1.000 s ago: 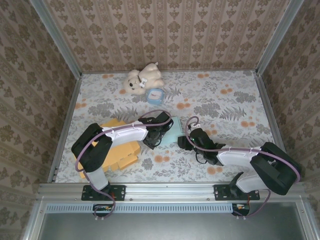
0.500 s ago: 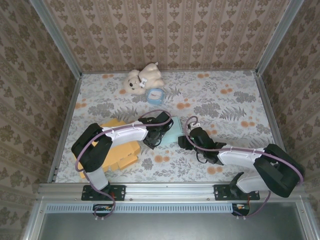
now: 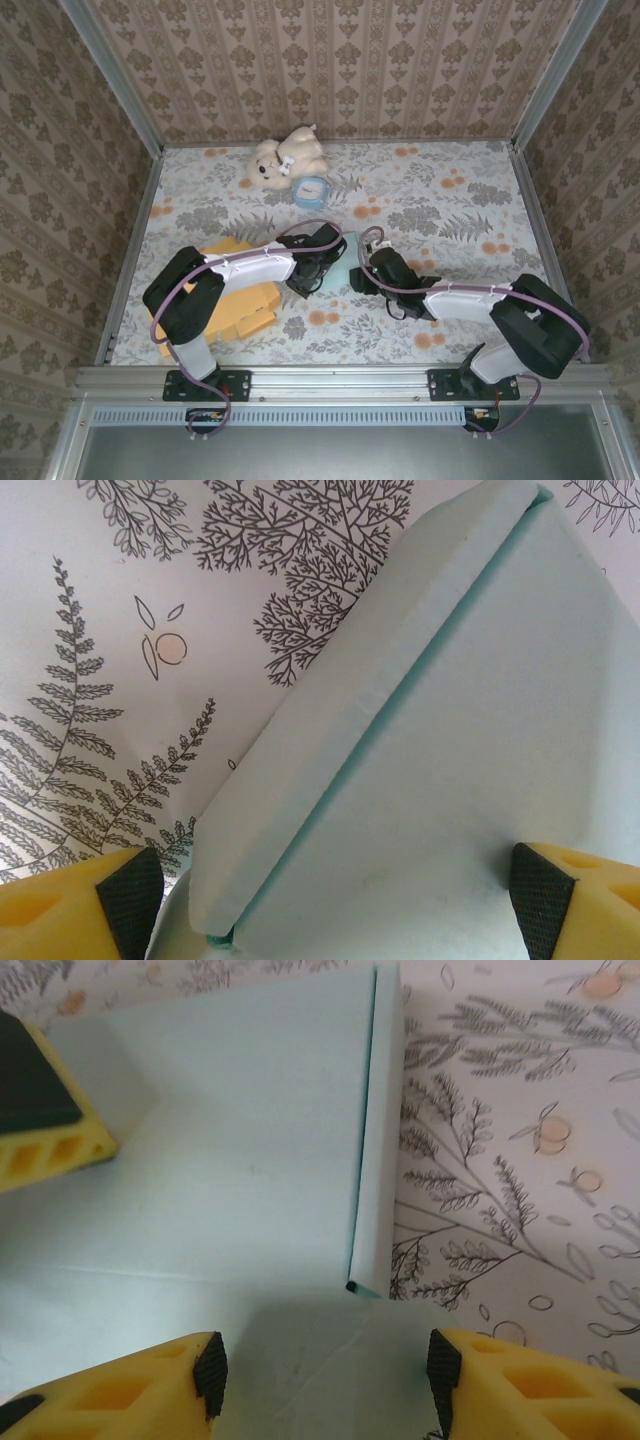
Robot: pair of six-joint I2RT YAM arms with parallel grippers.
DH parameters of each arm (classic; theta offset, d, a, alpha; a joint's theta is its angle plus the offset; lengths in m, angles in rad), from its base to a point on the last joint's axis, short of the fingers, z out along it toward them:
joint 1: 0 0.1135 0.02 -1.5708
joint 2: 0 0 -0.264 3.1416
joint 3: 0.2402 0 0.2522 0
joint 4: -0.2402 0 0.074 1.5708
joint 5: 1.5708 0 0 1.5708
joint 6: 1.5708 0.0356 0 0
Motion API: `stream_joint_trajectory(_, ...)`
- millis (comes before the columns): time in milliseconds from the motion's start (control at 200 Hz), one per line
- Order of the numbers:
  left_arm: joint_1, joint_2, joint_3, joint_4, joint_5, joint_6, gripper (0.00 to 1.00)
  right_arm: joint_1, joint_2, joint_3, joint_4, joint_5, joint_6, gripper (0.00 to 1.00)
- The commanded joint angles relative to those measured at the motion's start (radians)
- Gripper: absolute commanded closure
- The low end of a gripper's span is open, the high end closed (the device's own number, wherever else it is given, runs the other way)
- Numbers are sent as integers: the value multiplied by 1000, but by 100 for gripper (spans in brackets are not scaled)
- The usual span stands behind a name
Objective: Fold the paper box
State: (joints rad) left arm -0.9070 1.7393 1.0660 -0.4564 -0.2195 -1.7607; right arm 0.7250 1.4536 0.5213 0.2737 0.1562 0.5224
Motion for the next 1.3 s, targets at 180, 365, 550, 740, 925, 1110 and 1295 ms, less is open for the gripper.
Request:
stream_joint_trajectory(180,13,48,-39,-59,29,-3,10,4,24,-12,88,-140,43,43)
stream_joint_trajectory(365,14,54,-37,-54,34,-2,10,4,10,-22,100,-171,52,46)
stream_joint_trajectory(550,16,54,-41,-54,35,-2,10,8,-7,-22,45,-80,24,47)
stream_joint_trajectory(740,20,55,-46,-50,35,-3,10,10,9,-33,56,-67,20,49)
stream_joint_trajectory(925,20,60,-46,-49,39,-3,10,9,28,-38,73,-48,16,50)
stream_joint_trajectory(1110,23,59,-53,-47,41,-3,10,10,30,-41,70,-16,10,51)
stream_joint_trajectory(1295,25,57,-57,-43,43,-1,10,11,38,-41,73,-3,9,50)
